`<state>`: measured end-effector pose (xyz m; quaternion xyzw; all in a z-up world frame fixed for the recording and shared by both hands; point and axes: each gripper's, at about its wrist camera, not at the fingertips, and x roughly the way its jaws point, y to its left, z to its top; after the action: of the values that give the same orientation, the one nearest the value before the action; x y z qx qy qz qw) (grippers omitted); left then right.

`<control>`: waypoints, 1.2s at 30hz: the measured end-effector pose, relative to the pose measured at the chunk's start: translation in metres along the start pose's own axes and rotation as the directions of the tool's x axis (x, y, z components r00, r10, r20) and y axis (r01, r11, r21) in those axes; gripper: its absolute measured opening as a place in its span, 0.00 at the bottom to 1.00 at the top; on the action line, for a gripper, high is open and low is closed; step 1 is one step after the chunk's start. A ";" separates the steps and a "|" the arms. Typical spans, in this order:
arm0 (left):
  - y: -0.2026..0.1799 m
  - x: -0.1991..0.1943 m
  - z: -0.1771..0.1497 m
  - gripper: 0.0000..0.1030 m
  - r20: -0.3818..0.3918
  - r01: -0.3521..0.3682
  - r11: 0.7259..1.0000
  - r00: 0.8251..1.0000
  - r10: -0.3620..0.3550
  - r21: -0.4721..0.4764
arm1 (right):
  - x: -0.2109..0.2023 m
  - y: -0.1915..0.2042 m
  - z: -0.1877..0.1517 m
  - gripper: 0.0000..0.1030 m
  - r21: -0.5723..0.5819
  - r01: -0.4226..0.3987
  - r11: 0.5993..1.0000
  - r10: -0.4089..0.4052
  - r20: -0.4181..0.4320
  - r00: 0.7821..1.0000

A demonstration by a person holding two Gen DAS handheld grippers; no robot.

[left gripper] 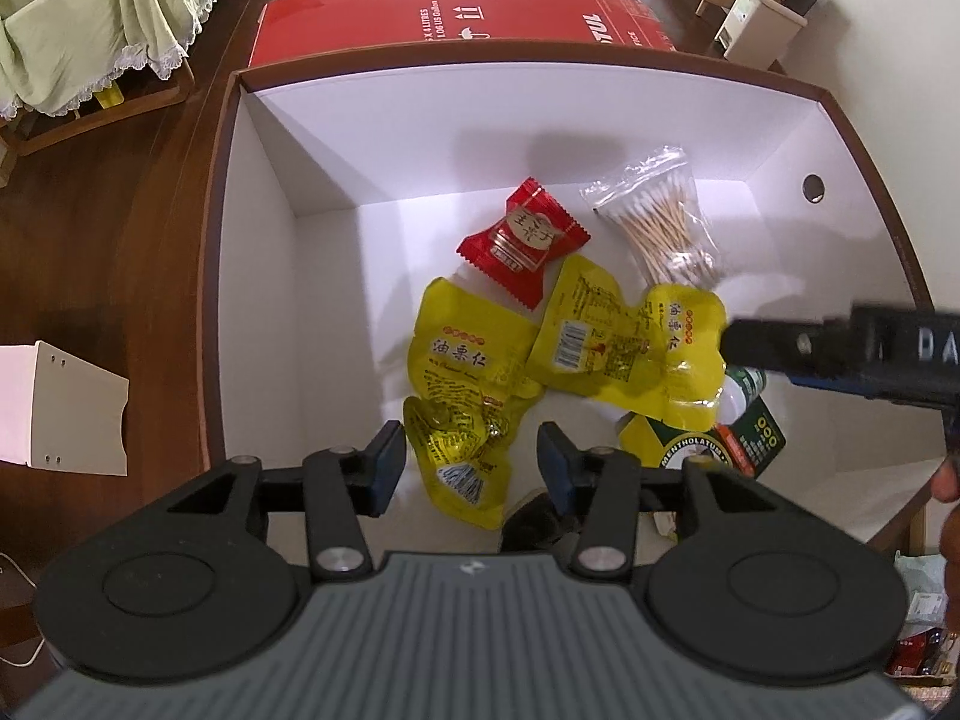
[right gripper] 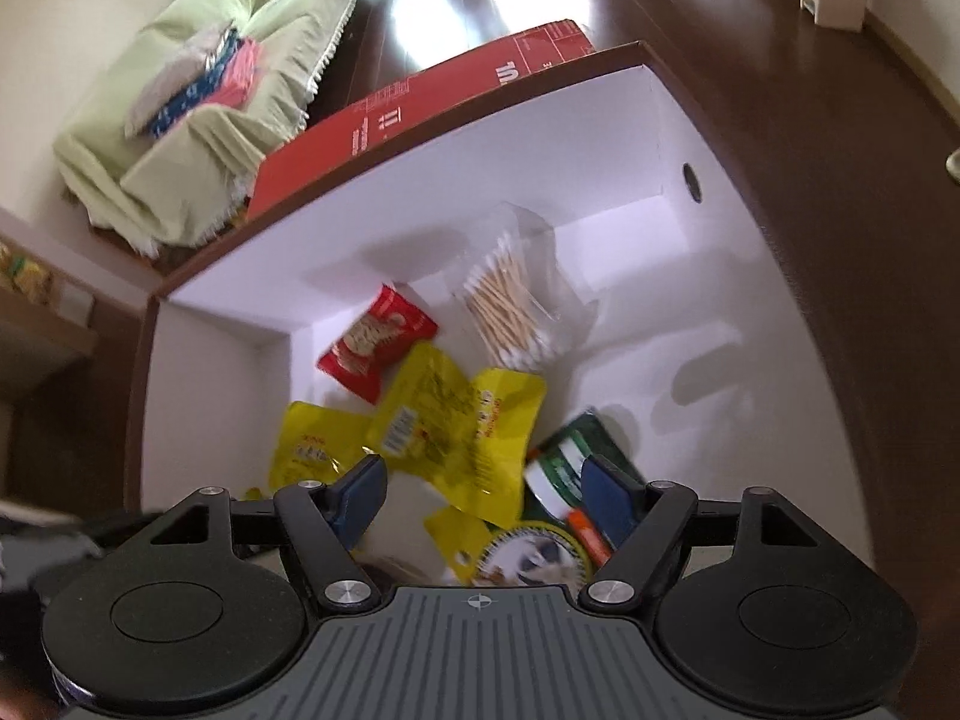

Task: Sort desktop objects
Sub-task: 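Open both tools to drop the yellow packets into the box, then withdraw both tools from the box toward the red mat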

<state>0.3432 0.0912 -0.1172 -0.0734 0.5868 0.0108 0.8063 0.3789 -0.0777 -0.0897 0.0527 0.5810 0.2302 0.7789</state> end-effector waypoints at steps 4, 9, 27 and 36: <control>-0.003 -0.005 -0.003 0.45 0.006 -0.006 1.000 1.000 0.006 0.010 | -0.004 -0.001 -0.008 0.73 -0.008 0.014 1.000 -0.014 0.000 1.000; -0.006 -0.014 -0.008 0.55 0.022 -0.031 0.999 0.999 0.031 0.029 | -0.009 -0.004 -0.016 0.73 -0.009 0.027 1.000 -0.027 -0.005 1.000; -0.011 -0.061 -0.030 0.65 0.100 -0.062 0.997 0.993 0.057 0.053 | -0.040 0.003 -0.039 0.73 -0.036 0.039 0.999 -0.038 0.030 0.999; -0.016 -0.083 -0.045 0.69 0.131 -0.065 0.996 0.990 0.057 0.060 | -0.060 0.011 -0.053 0.74 -0.078 0.065 0.995 -0.059 0.080 0.995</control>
<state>0.2762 0.0747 -0.0500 -0.0285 0.5355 0.0212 0.8438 0.3133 -0.1029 -0.0493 0.0122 0.5419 0.2268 0.8092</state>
